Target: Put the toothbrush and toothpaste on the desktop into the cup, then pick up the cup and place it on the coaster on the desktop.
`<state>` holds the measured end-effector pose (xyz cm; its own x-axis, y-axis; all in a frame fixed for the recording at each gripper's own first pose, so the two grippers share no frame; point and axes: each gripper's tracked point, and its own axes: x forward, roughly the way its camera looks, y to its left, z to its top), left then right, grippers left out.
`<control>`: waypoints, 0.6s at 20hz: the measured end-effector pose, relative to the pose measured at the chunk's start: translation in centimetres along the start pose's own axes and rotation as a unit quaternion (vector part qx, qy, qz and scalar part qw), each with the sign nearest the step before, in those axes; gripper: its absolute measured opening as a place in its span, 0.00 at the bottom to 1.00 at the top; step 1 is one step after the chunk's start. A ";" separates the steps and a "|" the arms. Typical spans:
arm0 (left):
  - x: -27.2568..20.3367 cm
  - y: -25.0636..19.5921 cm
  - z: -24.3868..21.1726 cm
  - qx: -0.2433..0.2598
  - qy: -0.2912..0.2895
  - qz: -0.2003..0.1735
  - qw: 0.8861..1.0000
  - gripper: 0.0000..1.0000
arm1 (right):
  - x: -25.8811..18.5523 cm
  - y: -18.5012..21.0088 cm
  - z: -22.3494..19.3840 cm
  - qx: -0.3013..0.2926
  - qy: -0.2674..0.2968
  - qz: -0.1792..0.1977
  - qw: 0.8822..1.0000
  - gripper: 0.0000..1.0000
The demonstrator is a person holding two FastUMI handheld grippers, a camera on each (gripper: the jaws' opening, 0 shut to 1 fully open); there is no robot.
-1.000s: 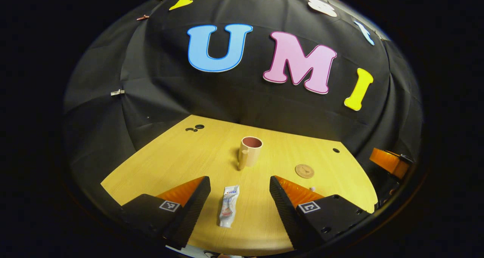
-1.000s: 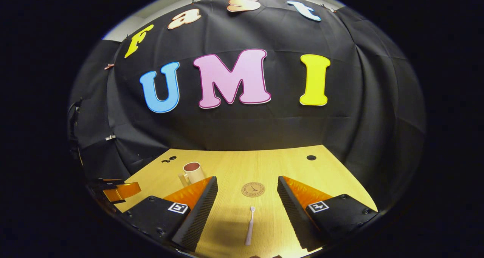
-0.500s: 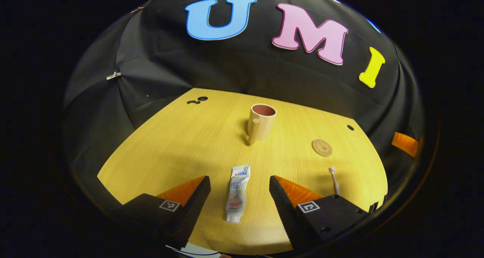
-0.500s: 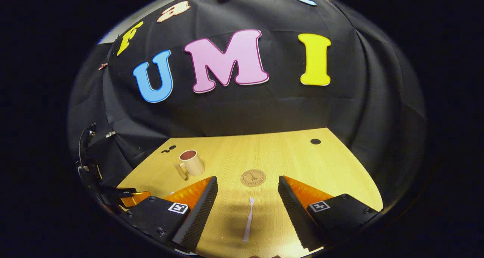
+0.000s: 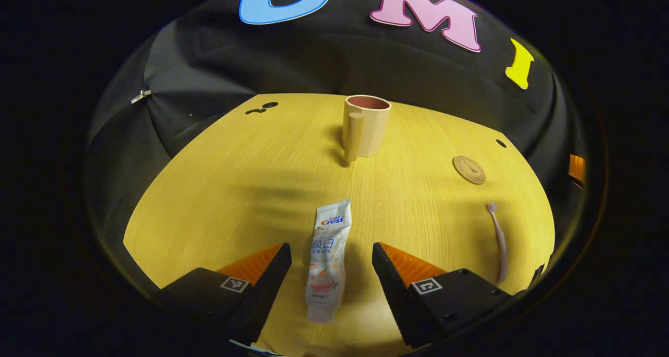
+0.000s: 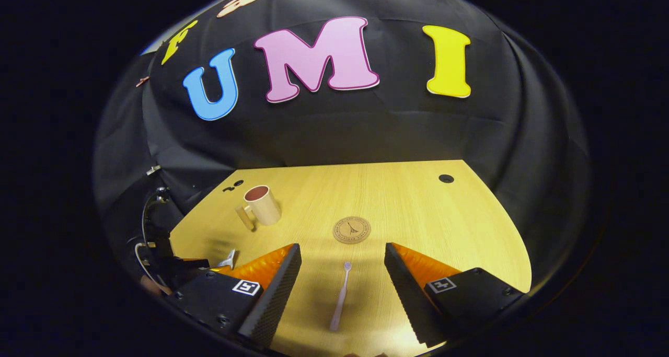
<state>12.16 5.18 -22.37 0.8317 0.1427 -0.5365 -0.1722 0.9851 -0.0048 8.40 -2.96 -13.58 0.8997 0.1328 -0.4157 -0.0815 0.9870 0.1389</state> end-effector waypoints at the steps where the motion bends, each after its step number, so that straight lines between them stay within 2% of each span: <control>1: 0.5 0.0 -0.4 -0.007 0.009 -0.002 1.000 0.96 | 0.2 0.0 -0.3 0.005 0.007 0.001 1.000 0.99; 4: 1.8 0.2 -1.4 -0.012 0.028 0.003 1.000 0.96 | 0.5 0.1 -1.0 0.022 0.024 0.003 0.999 0.99; 9: 2.3 -0.1 -1.6 0.021 0.025 0.005 0.999 0.92 | 1.8 0.1 -1.8 0.012 0.032 0.005 0.999 0.99; 11: 2.5 -0.7 -1.7 0.035 0.021 0.001 0.999 0.80 | 2.1 0.3 -2.6 0.011 0.041 0.007 0.999 0.99; 12: 2.5 -1.2 -1.6 0.043 0.017 -0.006 0.999 0.67 | 2.4 0.3 -3.1 0.011 0.049 0.007 0.999 0.99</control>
<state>13.63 4.17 -25.03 0.8145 0.1287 -0.5657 -0.1145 0.9916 0.0607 9.17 -2.03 -17.29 0.8524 0.1555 -0.4992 -0.0825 0.9828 0.1652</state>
